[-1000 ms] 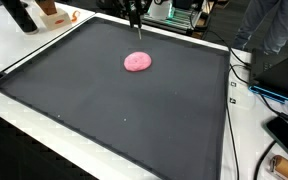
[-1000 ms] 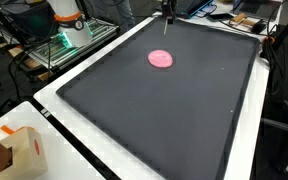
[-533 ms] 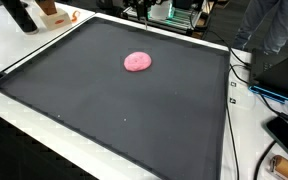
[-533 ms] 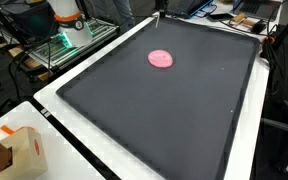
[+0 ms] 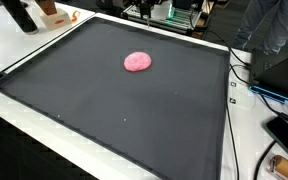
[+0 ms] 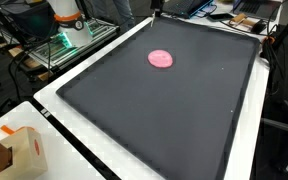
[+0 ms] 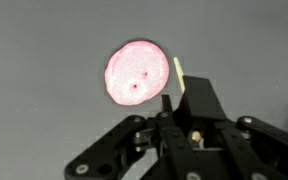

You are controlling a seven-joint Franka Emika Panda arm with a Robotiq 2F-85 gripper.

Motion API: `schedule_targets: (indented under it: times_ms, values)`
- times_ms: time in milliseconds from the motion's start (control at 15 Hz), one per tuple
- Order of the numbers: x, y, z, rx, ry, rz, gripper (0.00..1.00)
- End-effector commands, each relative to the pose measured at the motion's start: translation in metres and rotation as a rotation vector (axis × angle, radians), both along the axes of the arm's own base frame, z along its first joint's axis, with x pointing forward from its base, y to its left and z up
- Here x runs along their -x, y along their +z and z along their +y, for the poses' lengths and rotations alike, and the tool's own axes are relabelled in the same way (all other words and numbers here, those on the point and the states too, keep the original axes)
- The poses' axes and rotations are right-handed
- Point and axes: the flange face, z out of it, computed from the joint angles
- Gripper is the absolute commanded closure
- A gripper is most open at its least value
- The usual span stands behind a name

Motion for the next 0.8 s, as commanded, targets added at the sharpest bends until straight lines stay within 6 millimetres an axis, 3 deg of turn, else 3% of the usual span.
schedule_targets:
  times_ms: [0,600,667,733]
  values:
    - [0.0001,0.0003,0.0007,0.002,0.001,0.001,0.75]
    - [0.0005,0.0009,0.0009,0.004,-0.001,0.001,0.75]
    - [0.0005,0.001,0.0009,0.004,-0.001,0.001,0.94]
    - [-0.0066,0.0008,-0.0081,-0.015,-0.03,0.008,0.94]
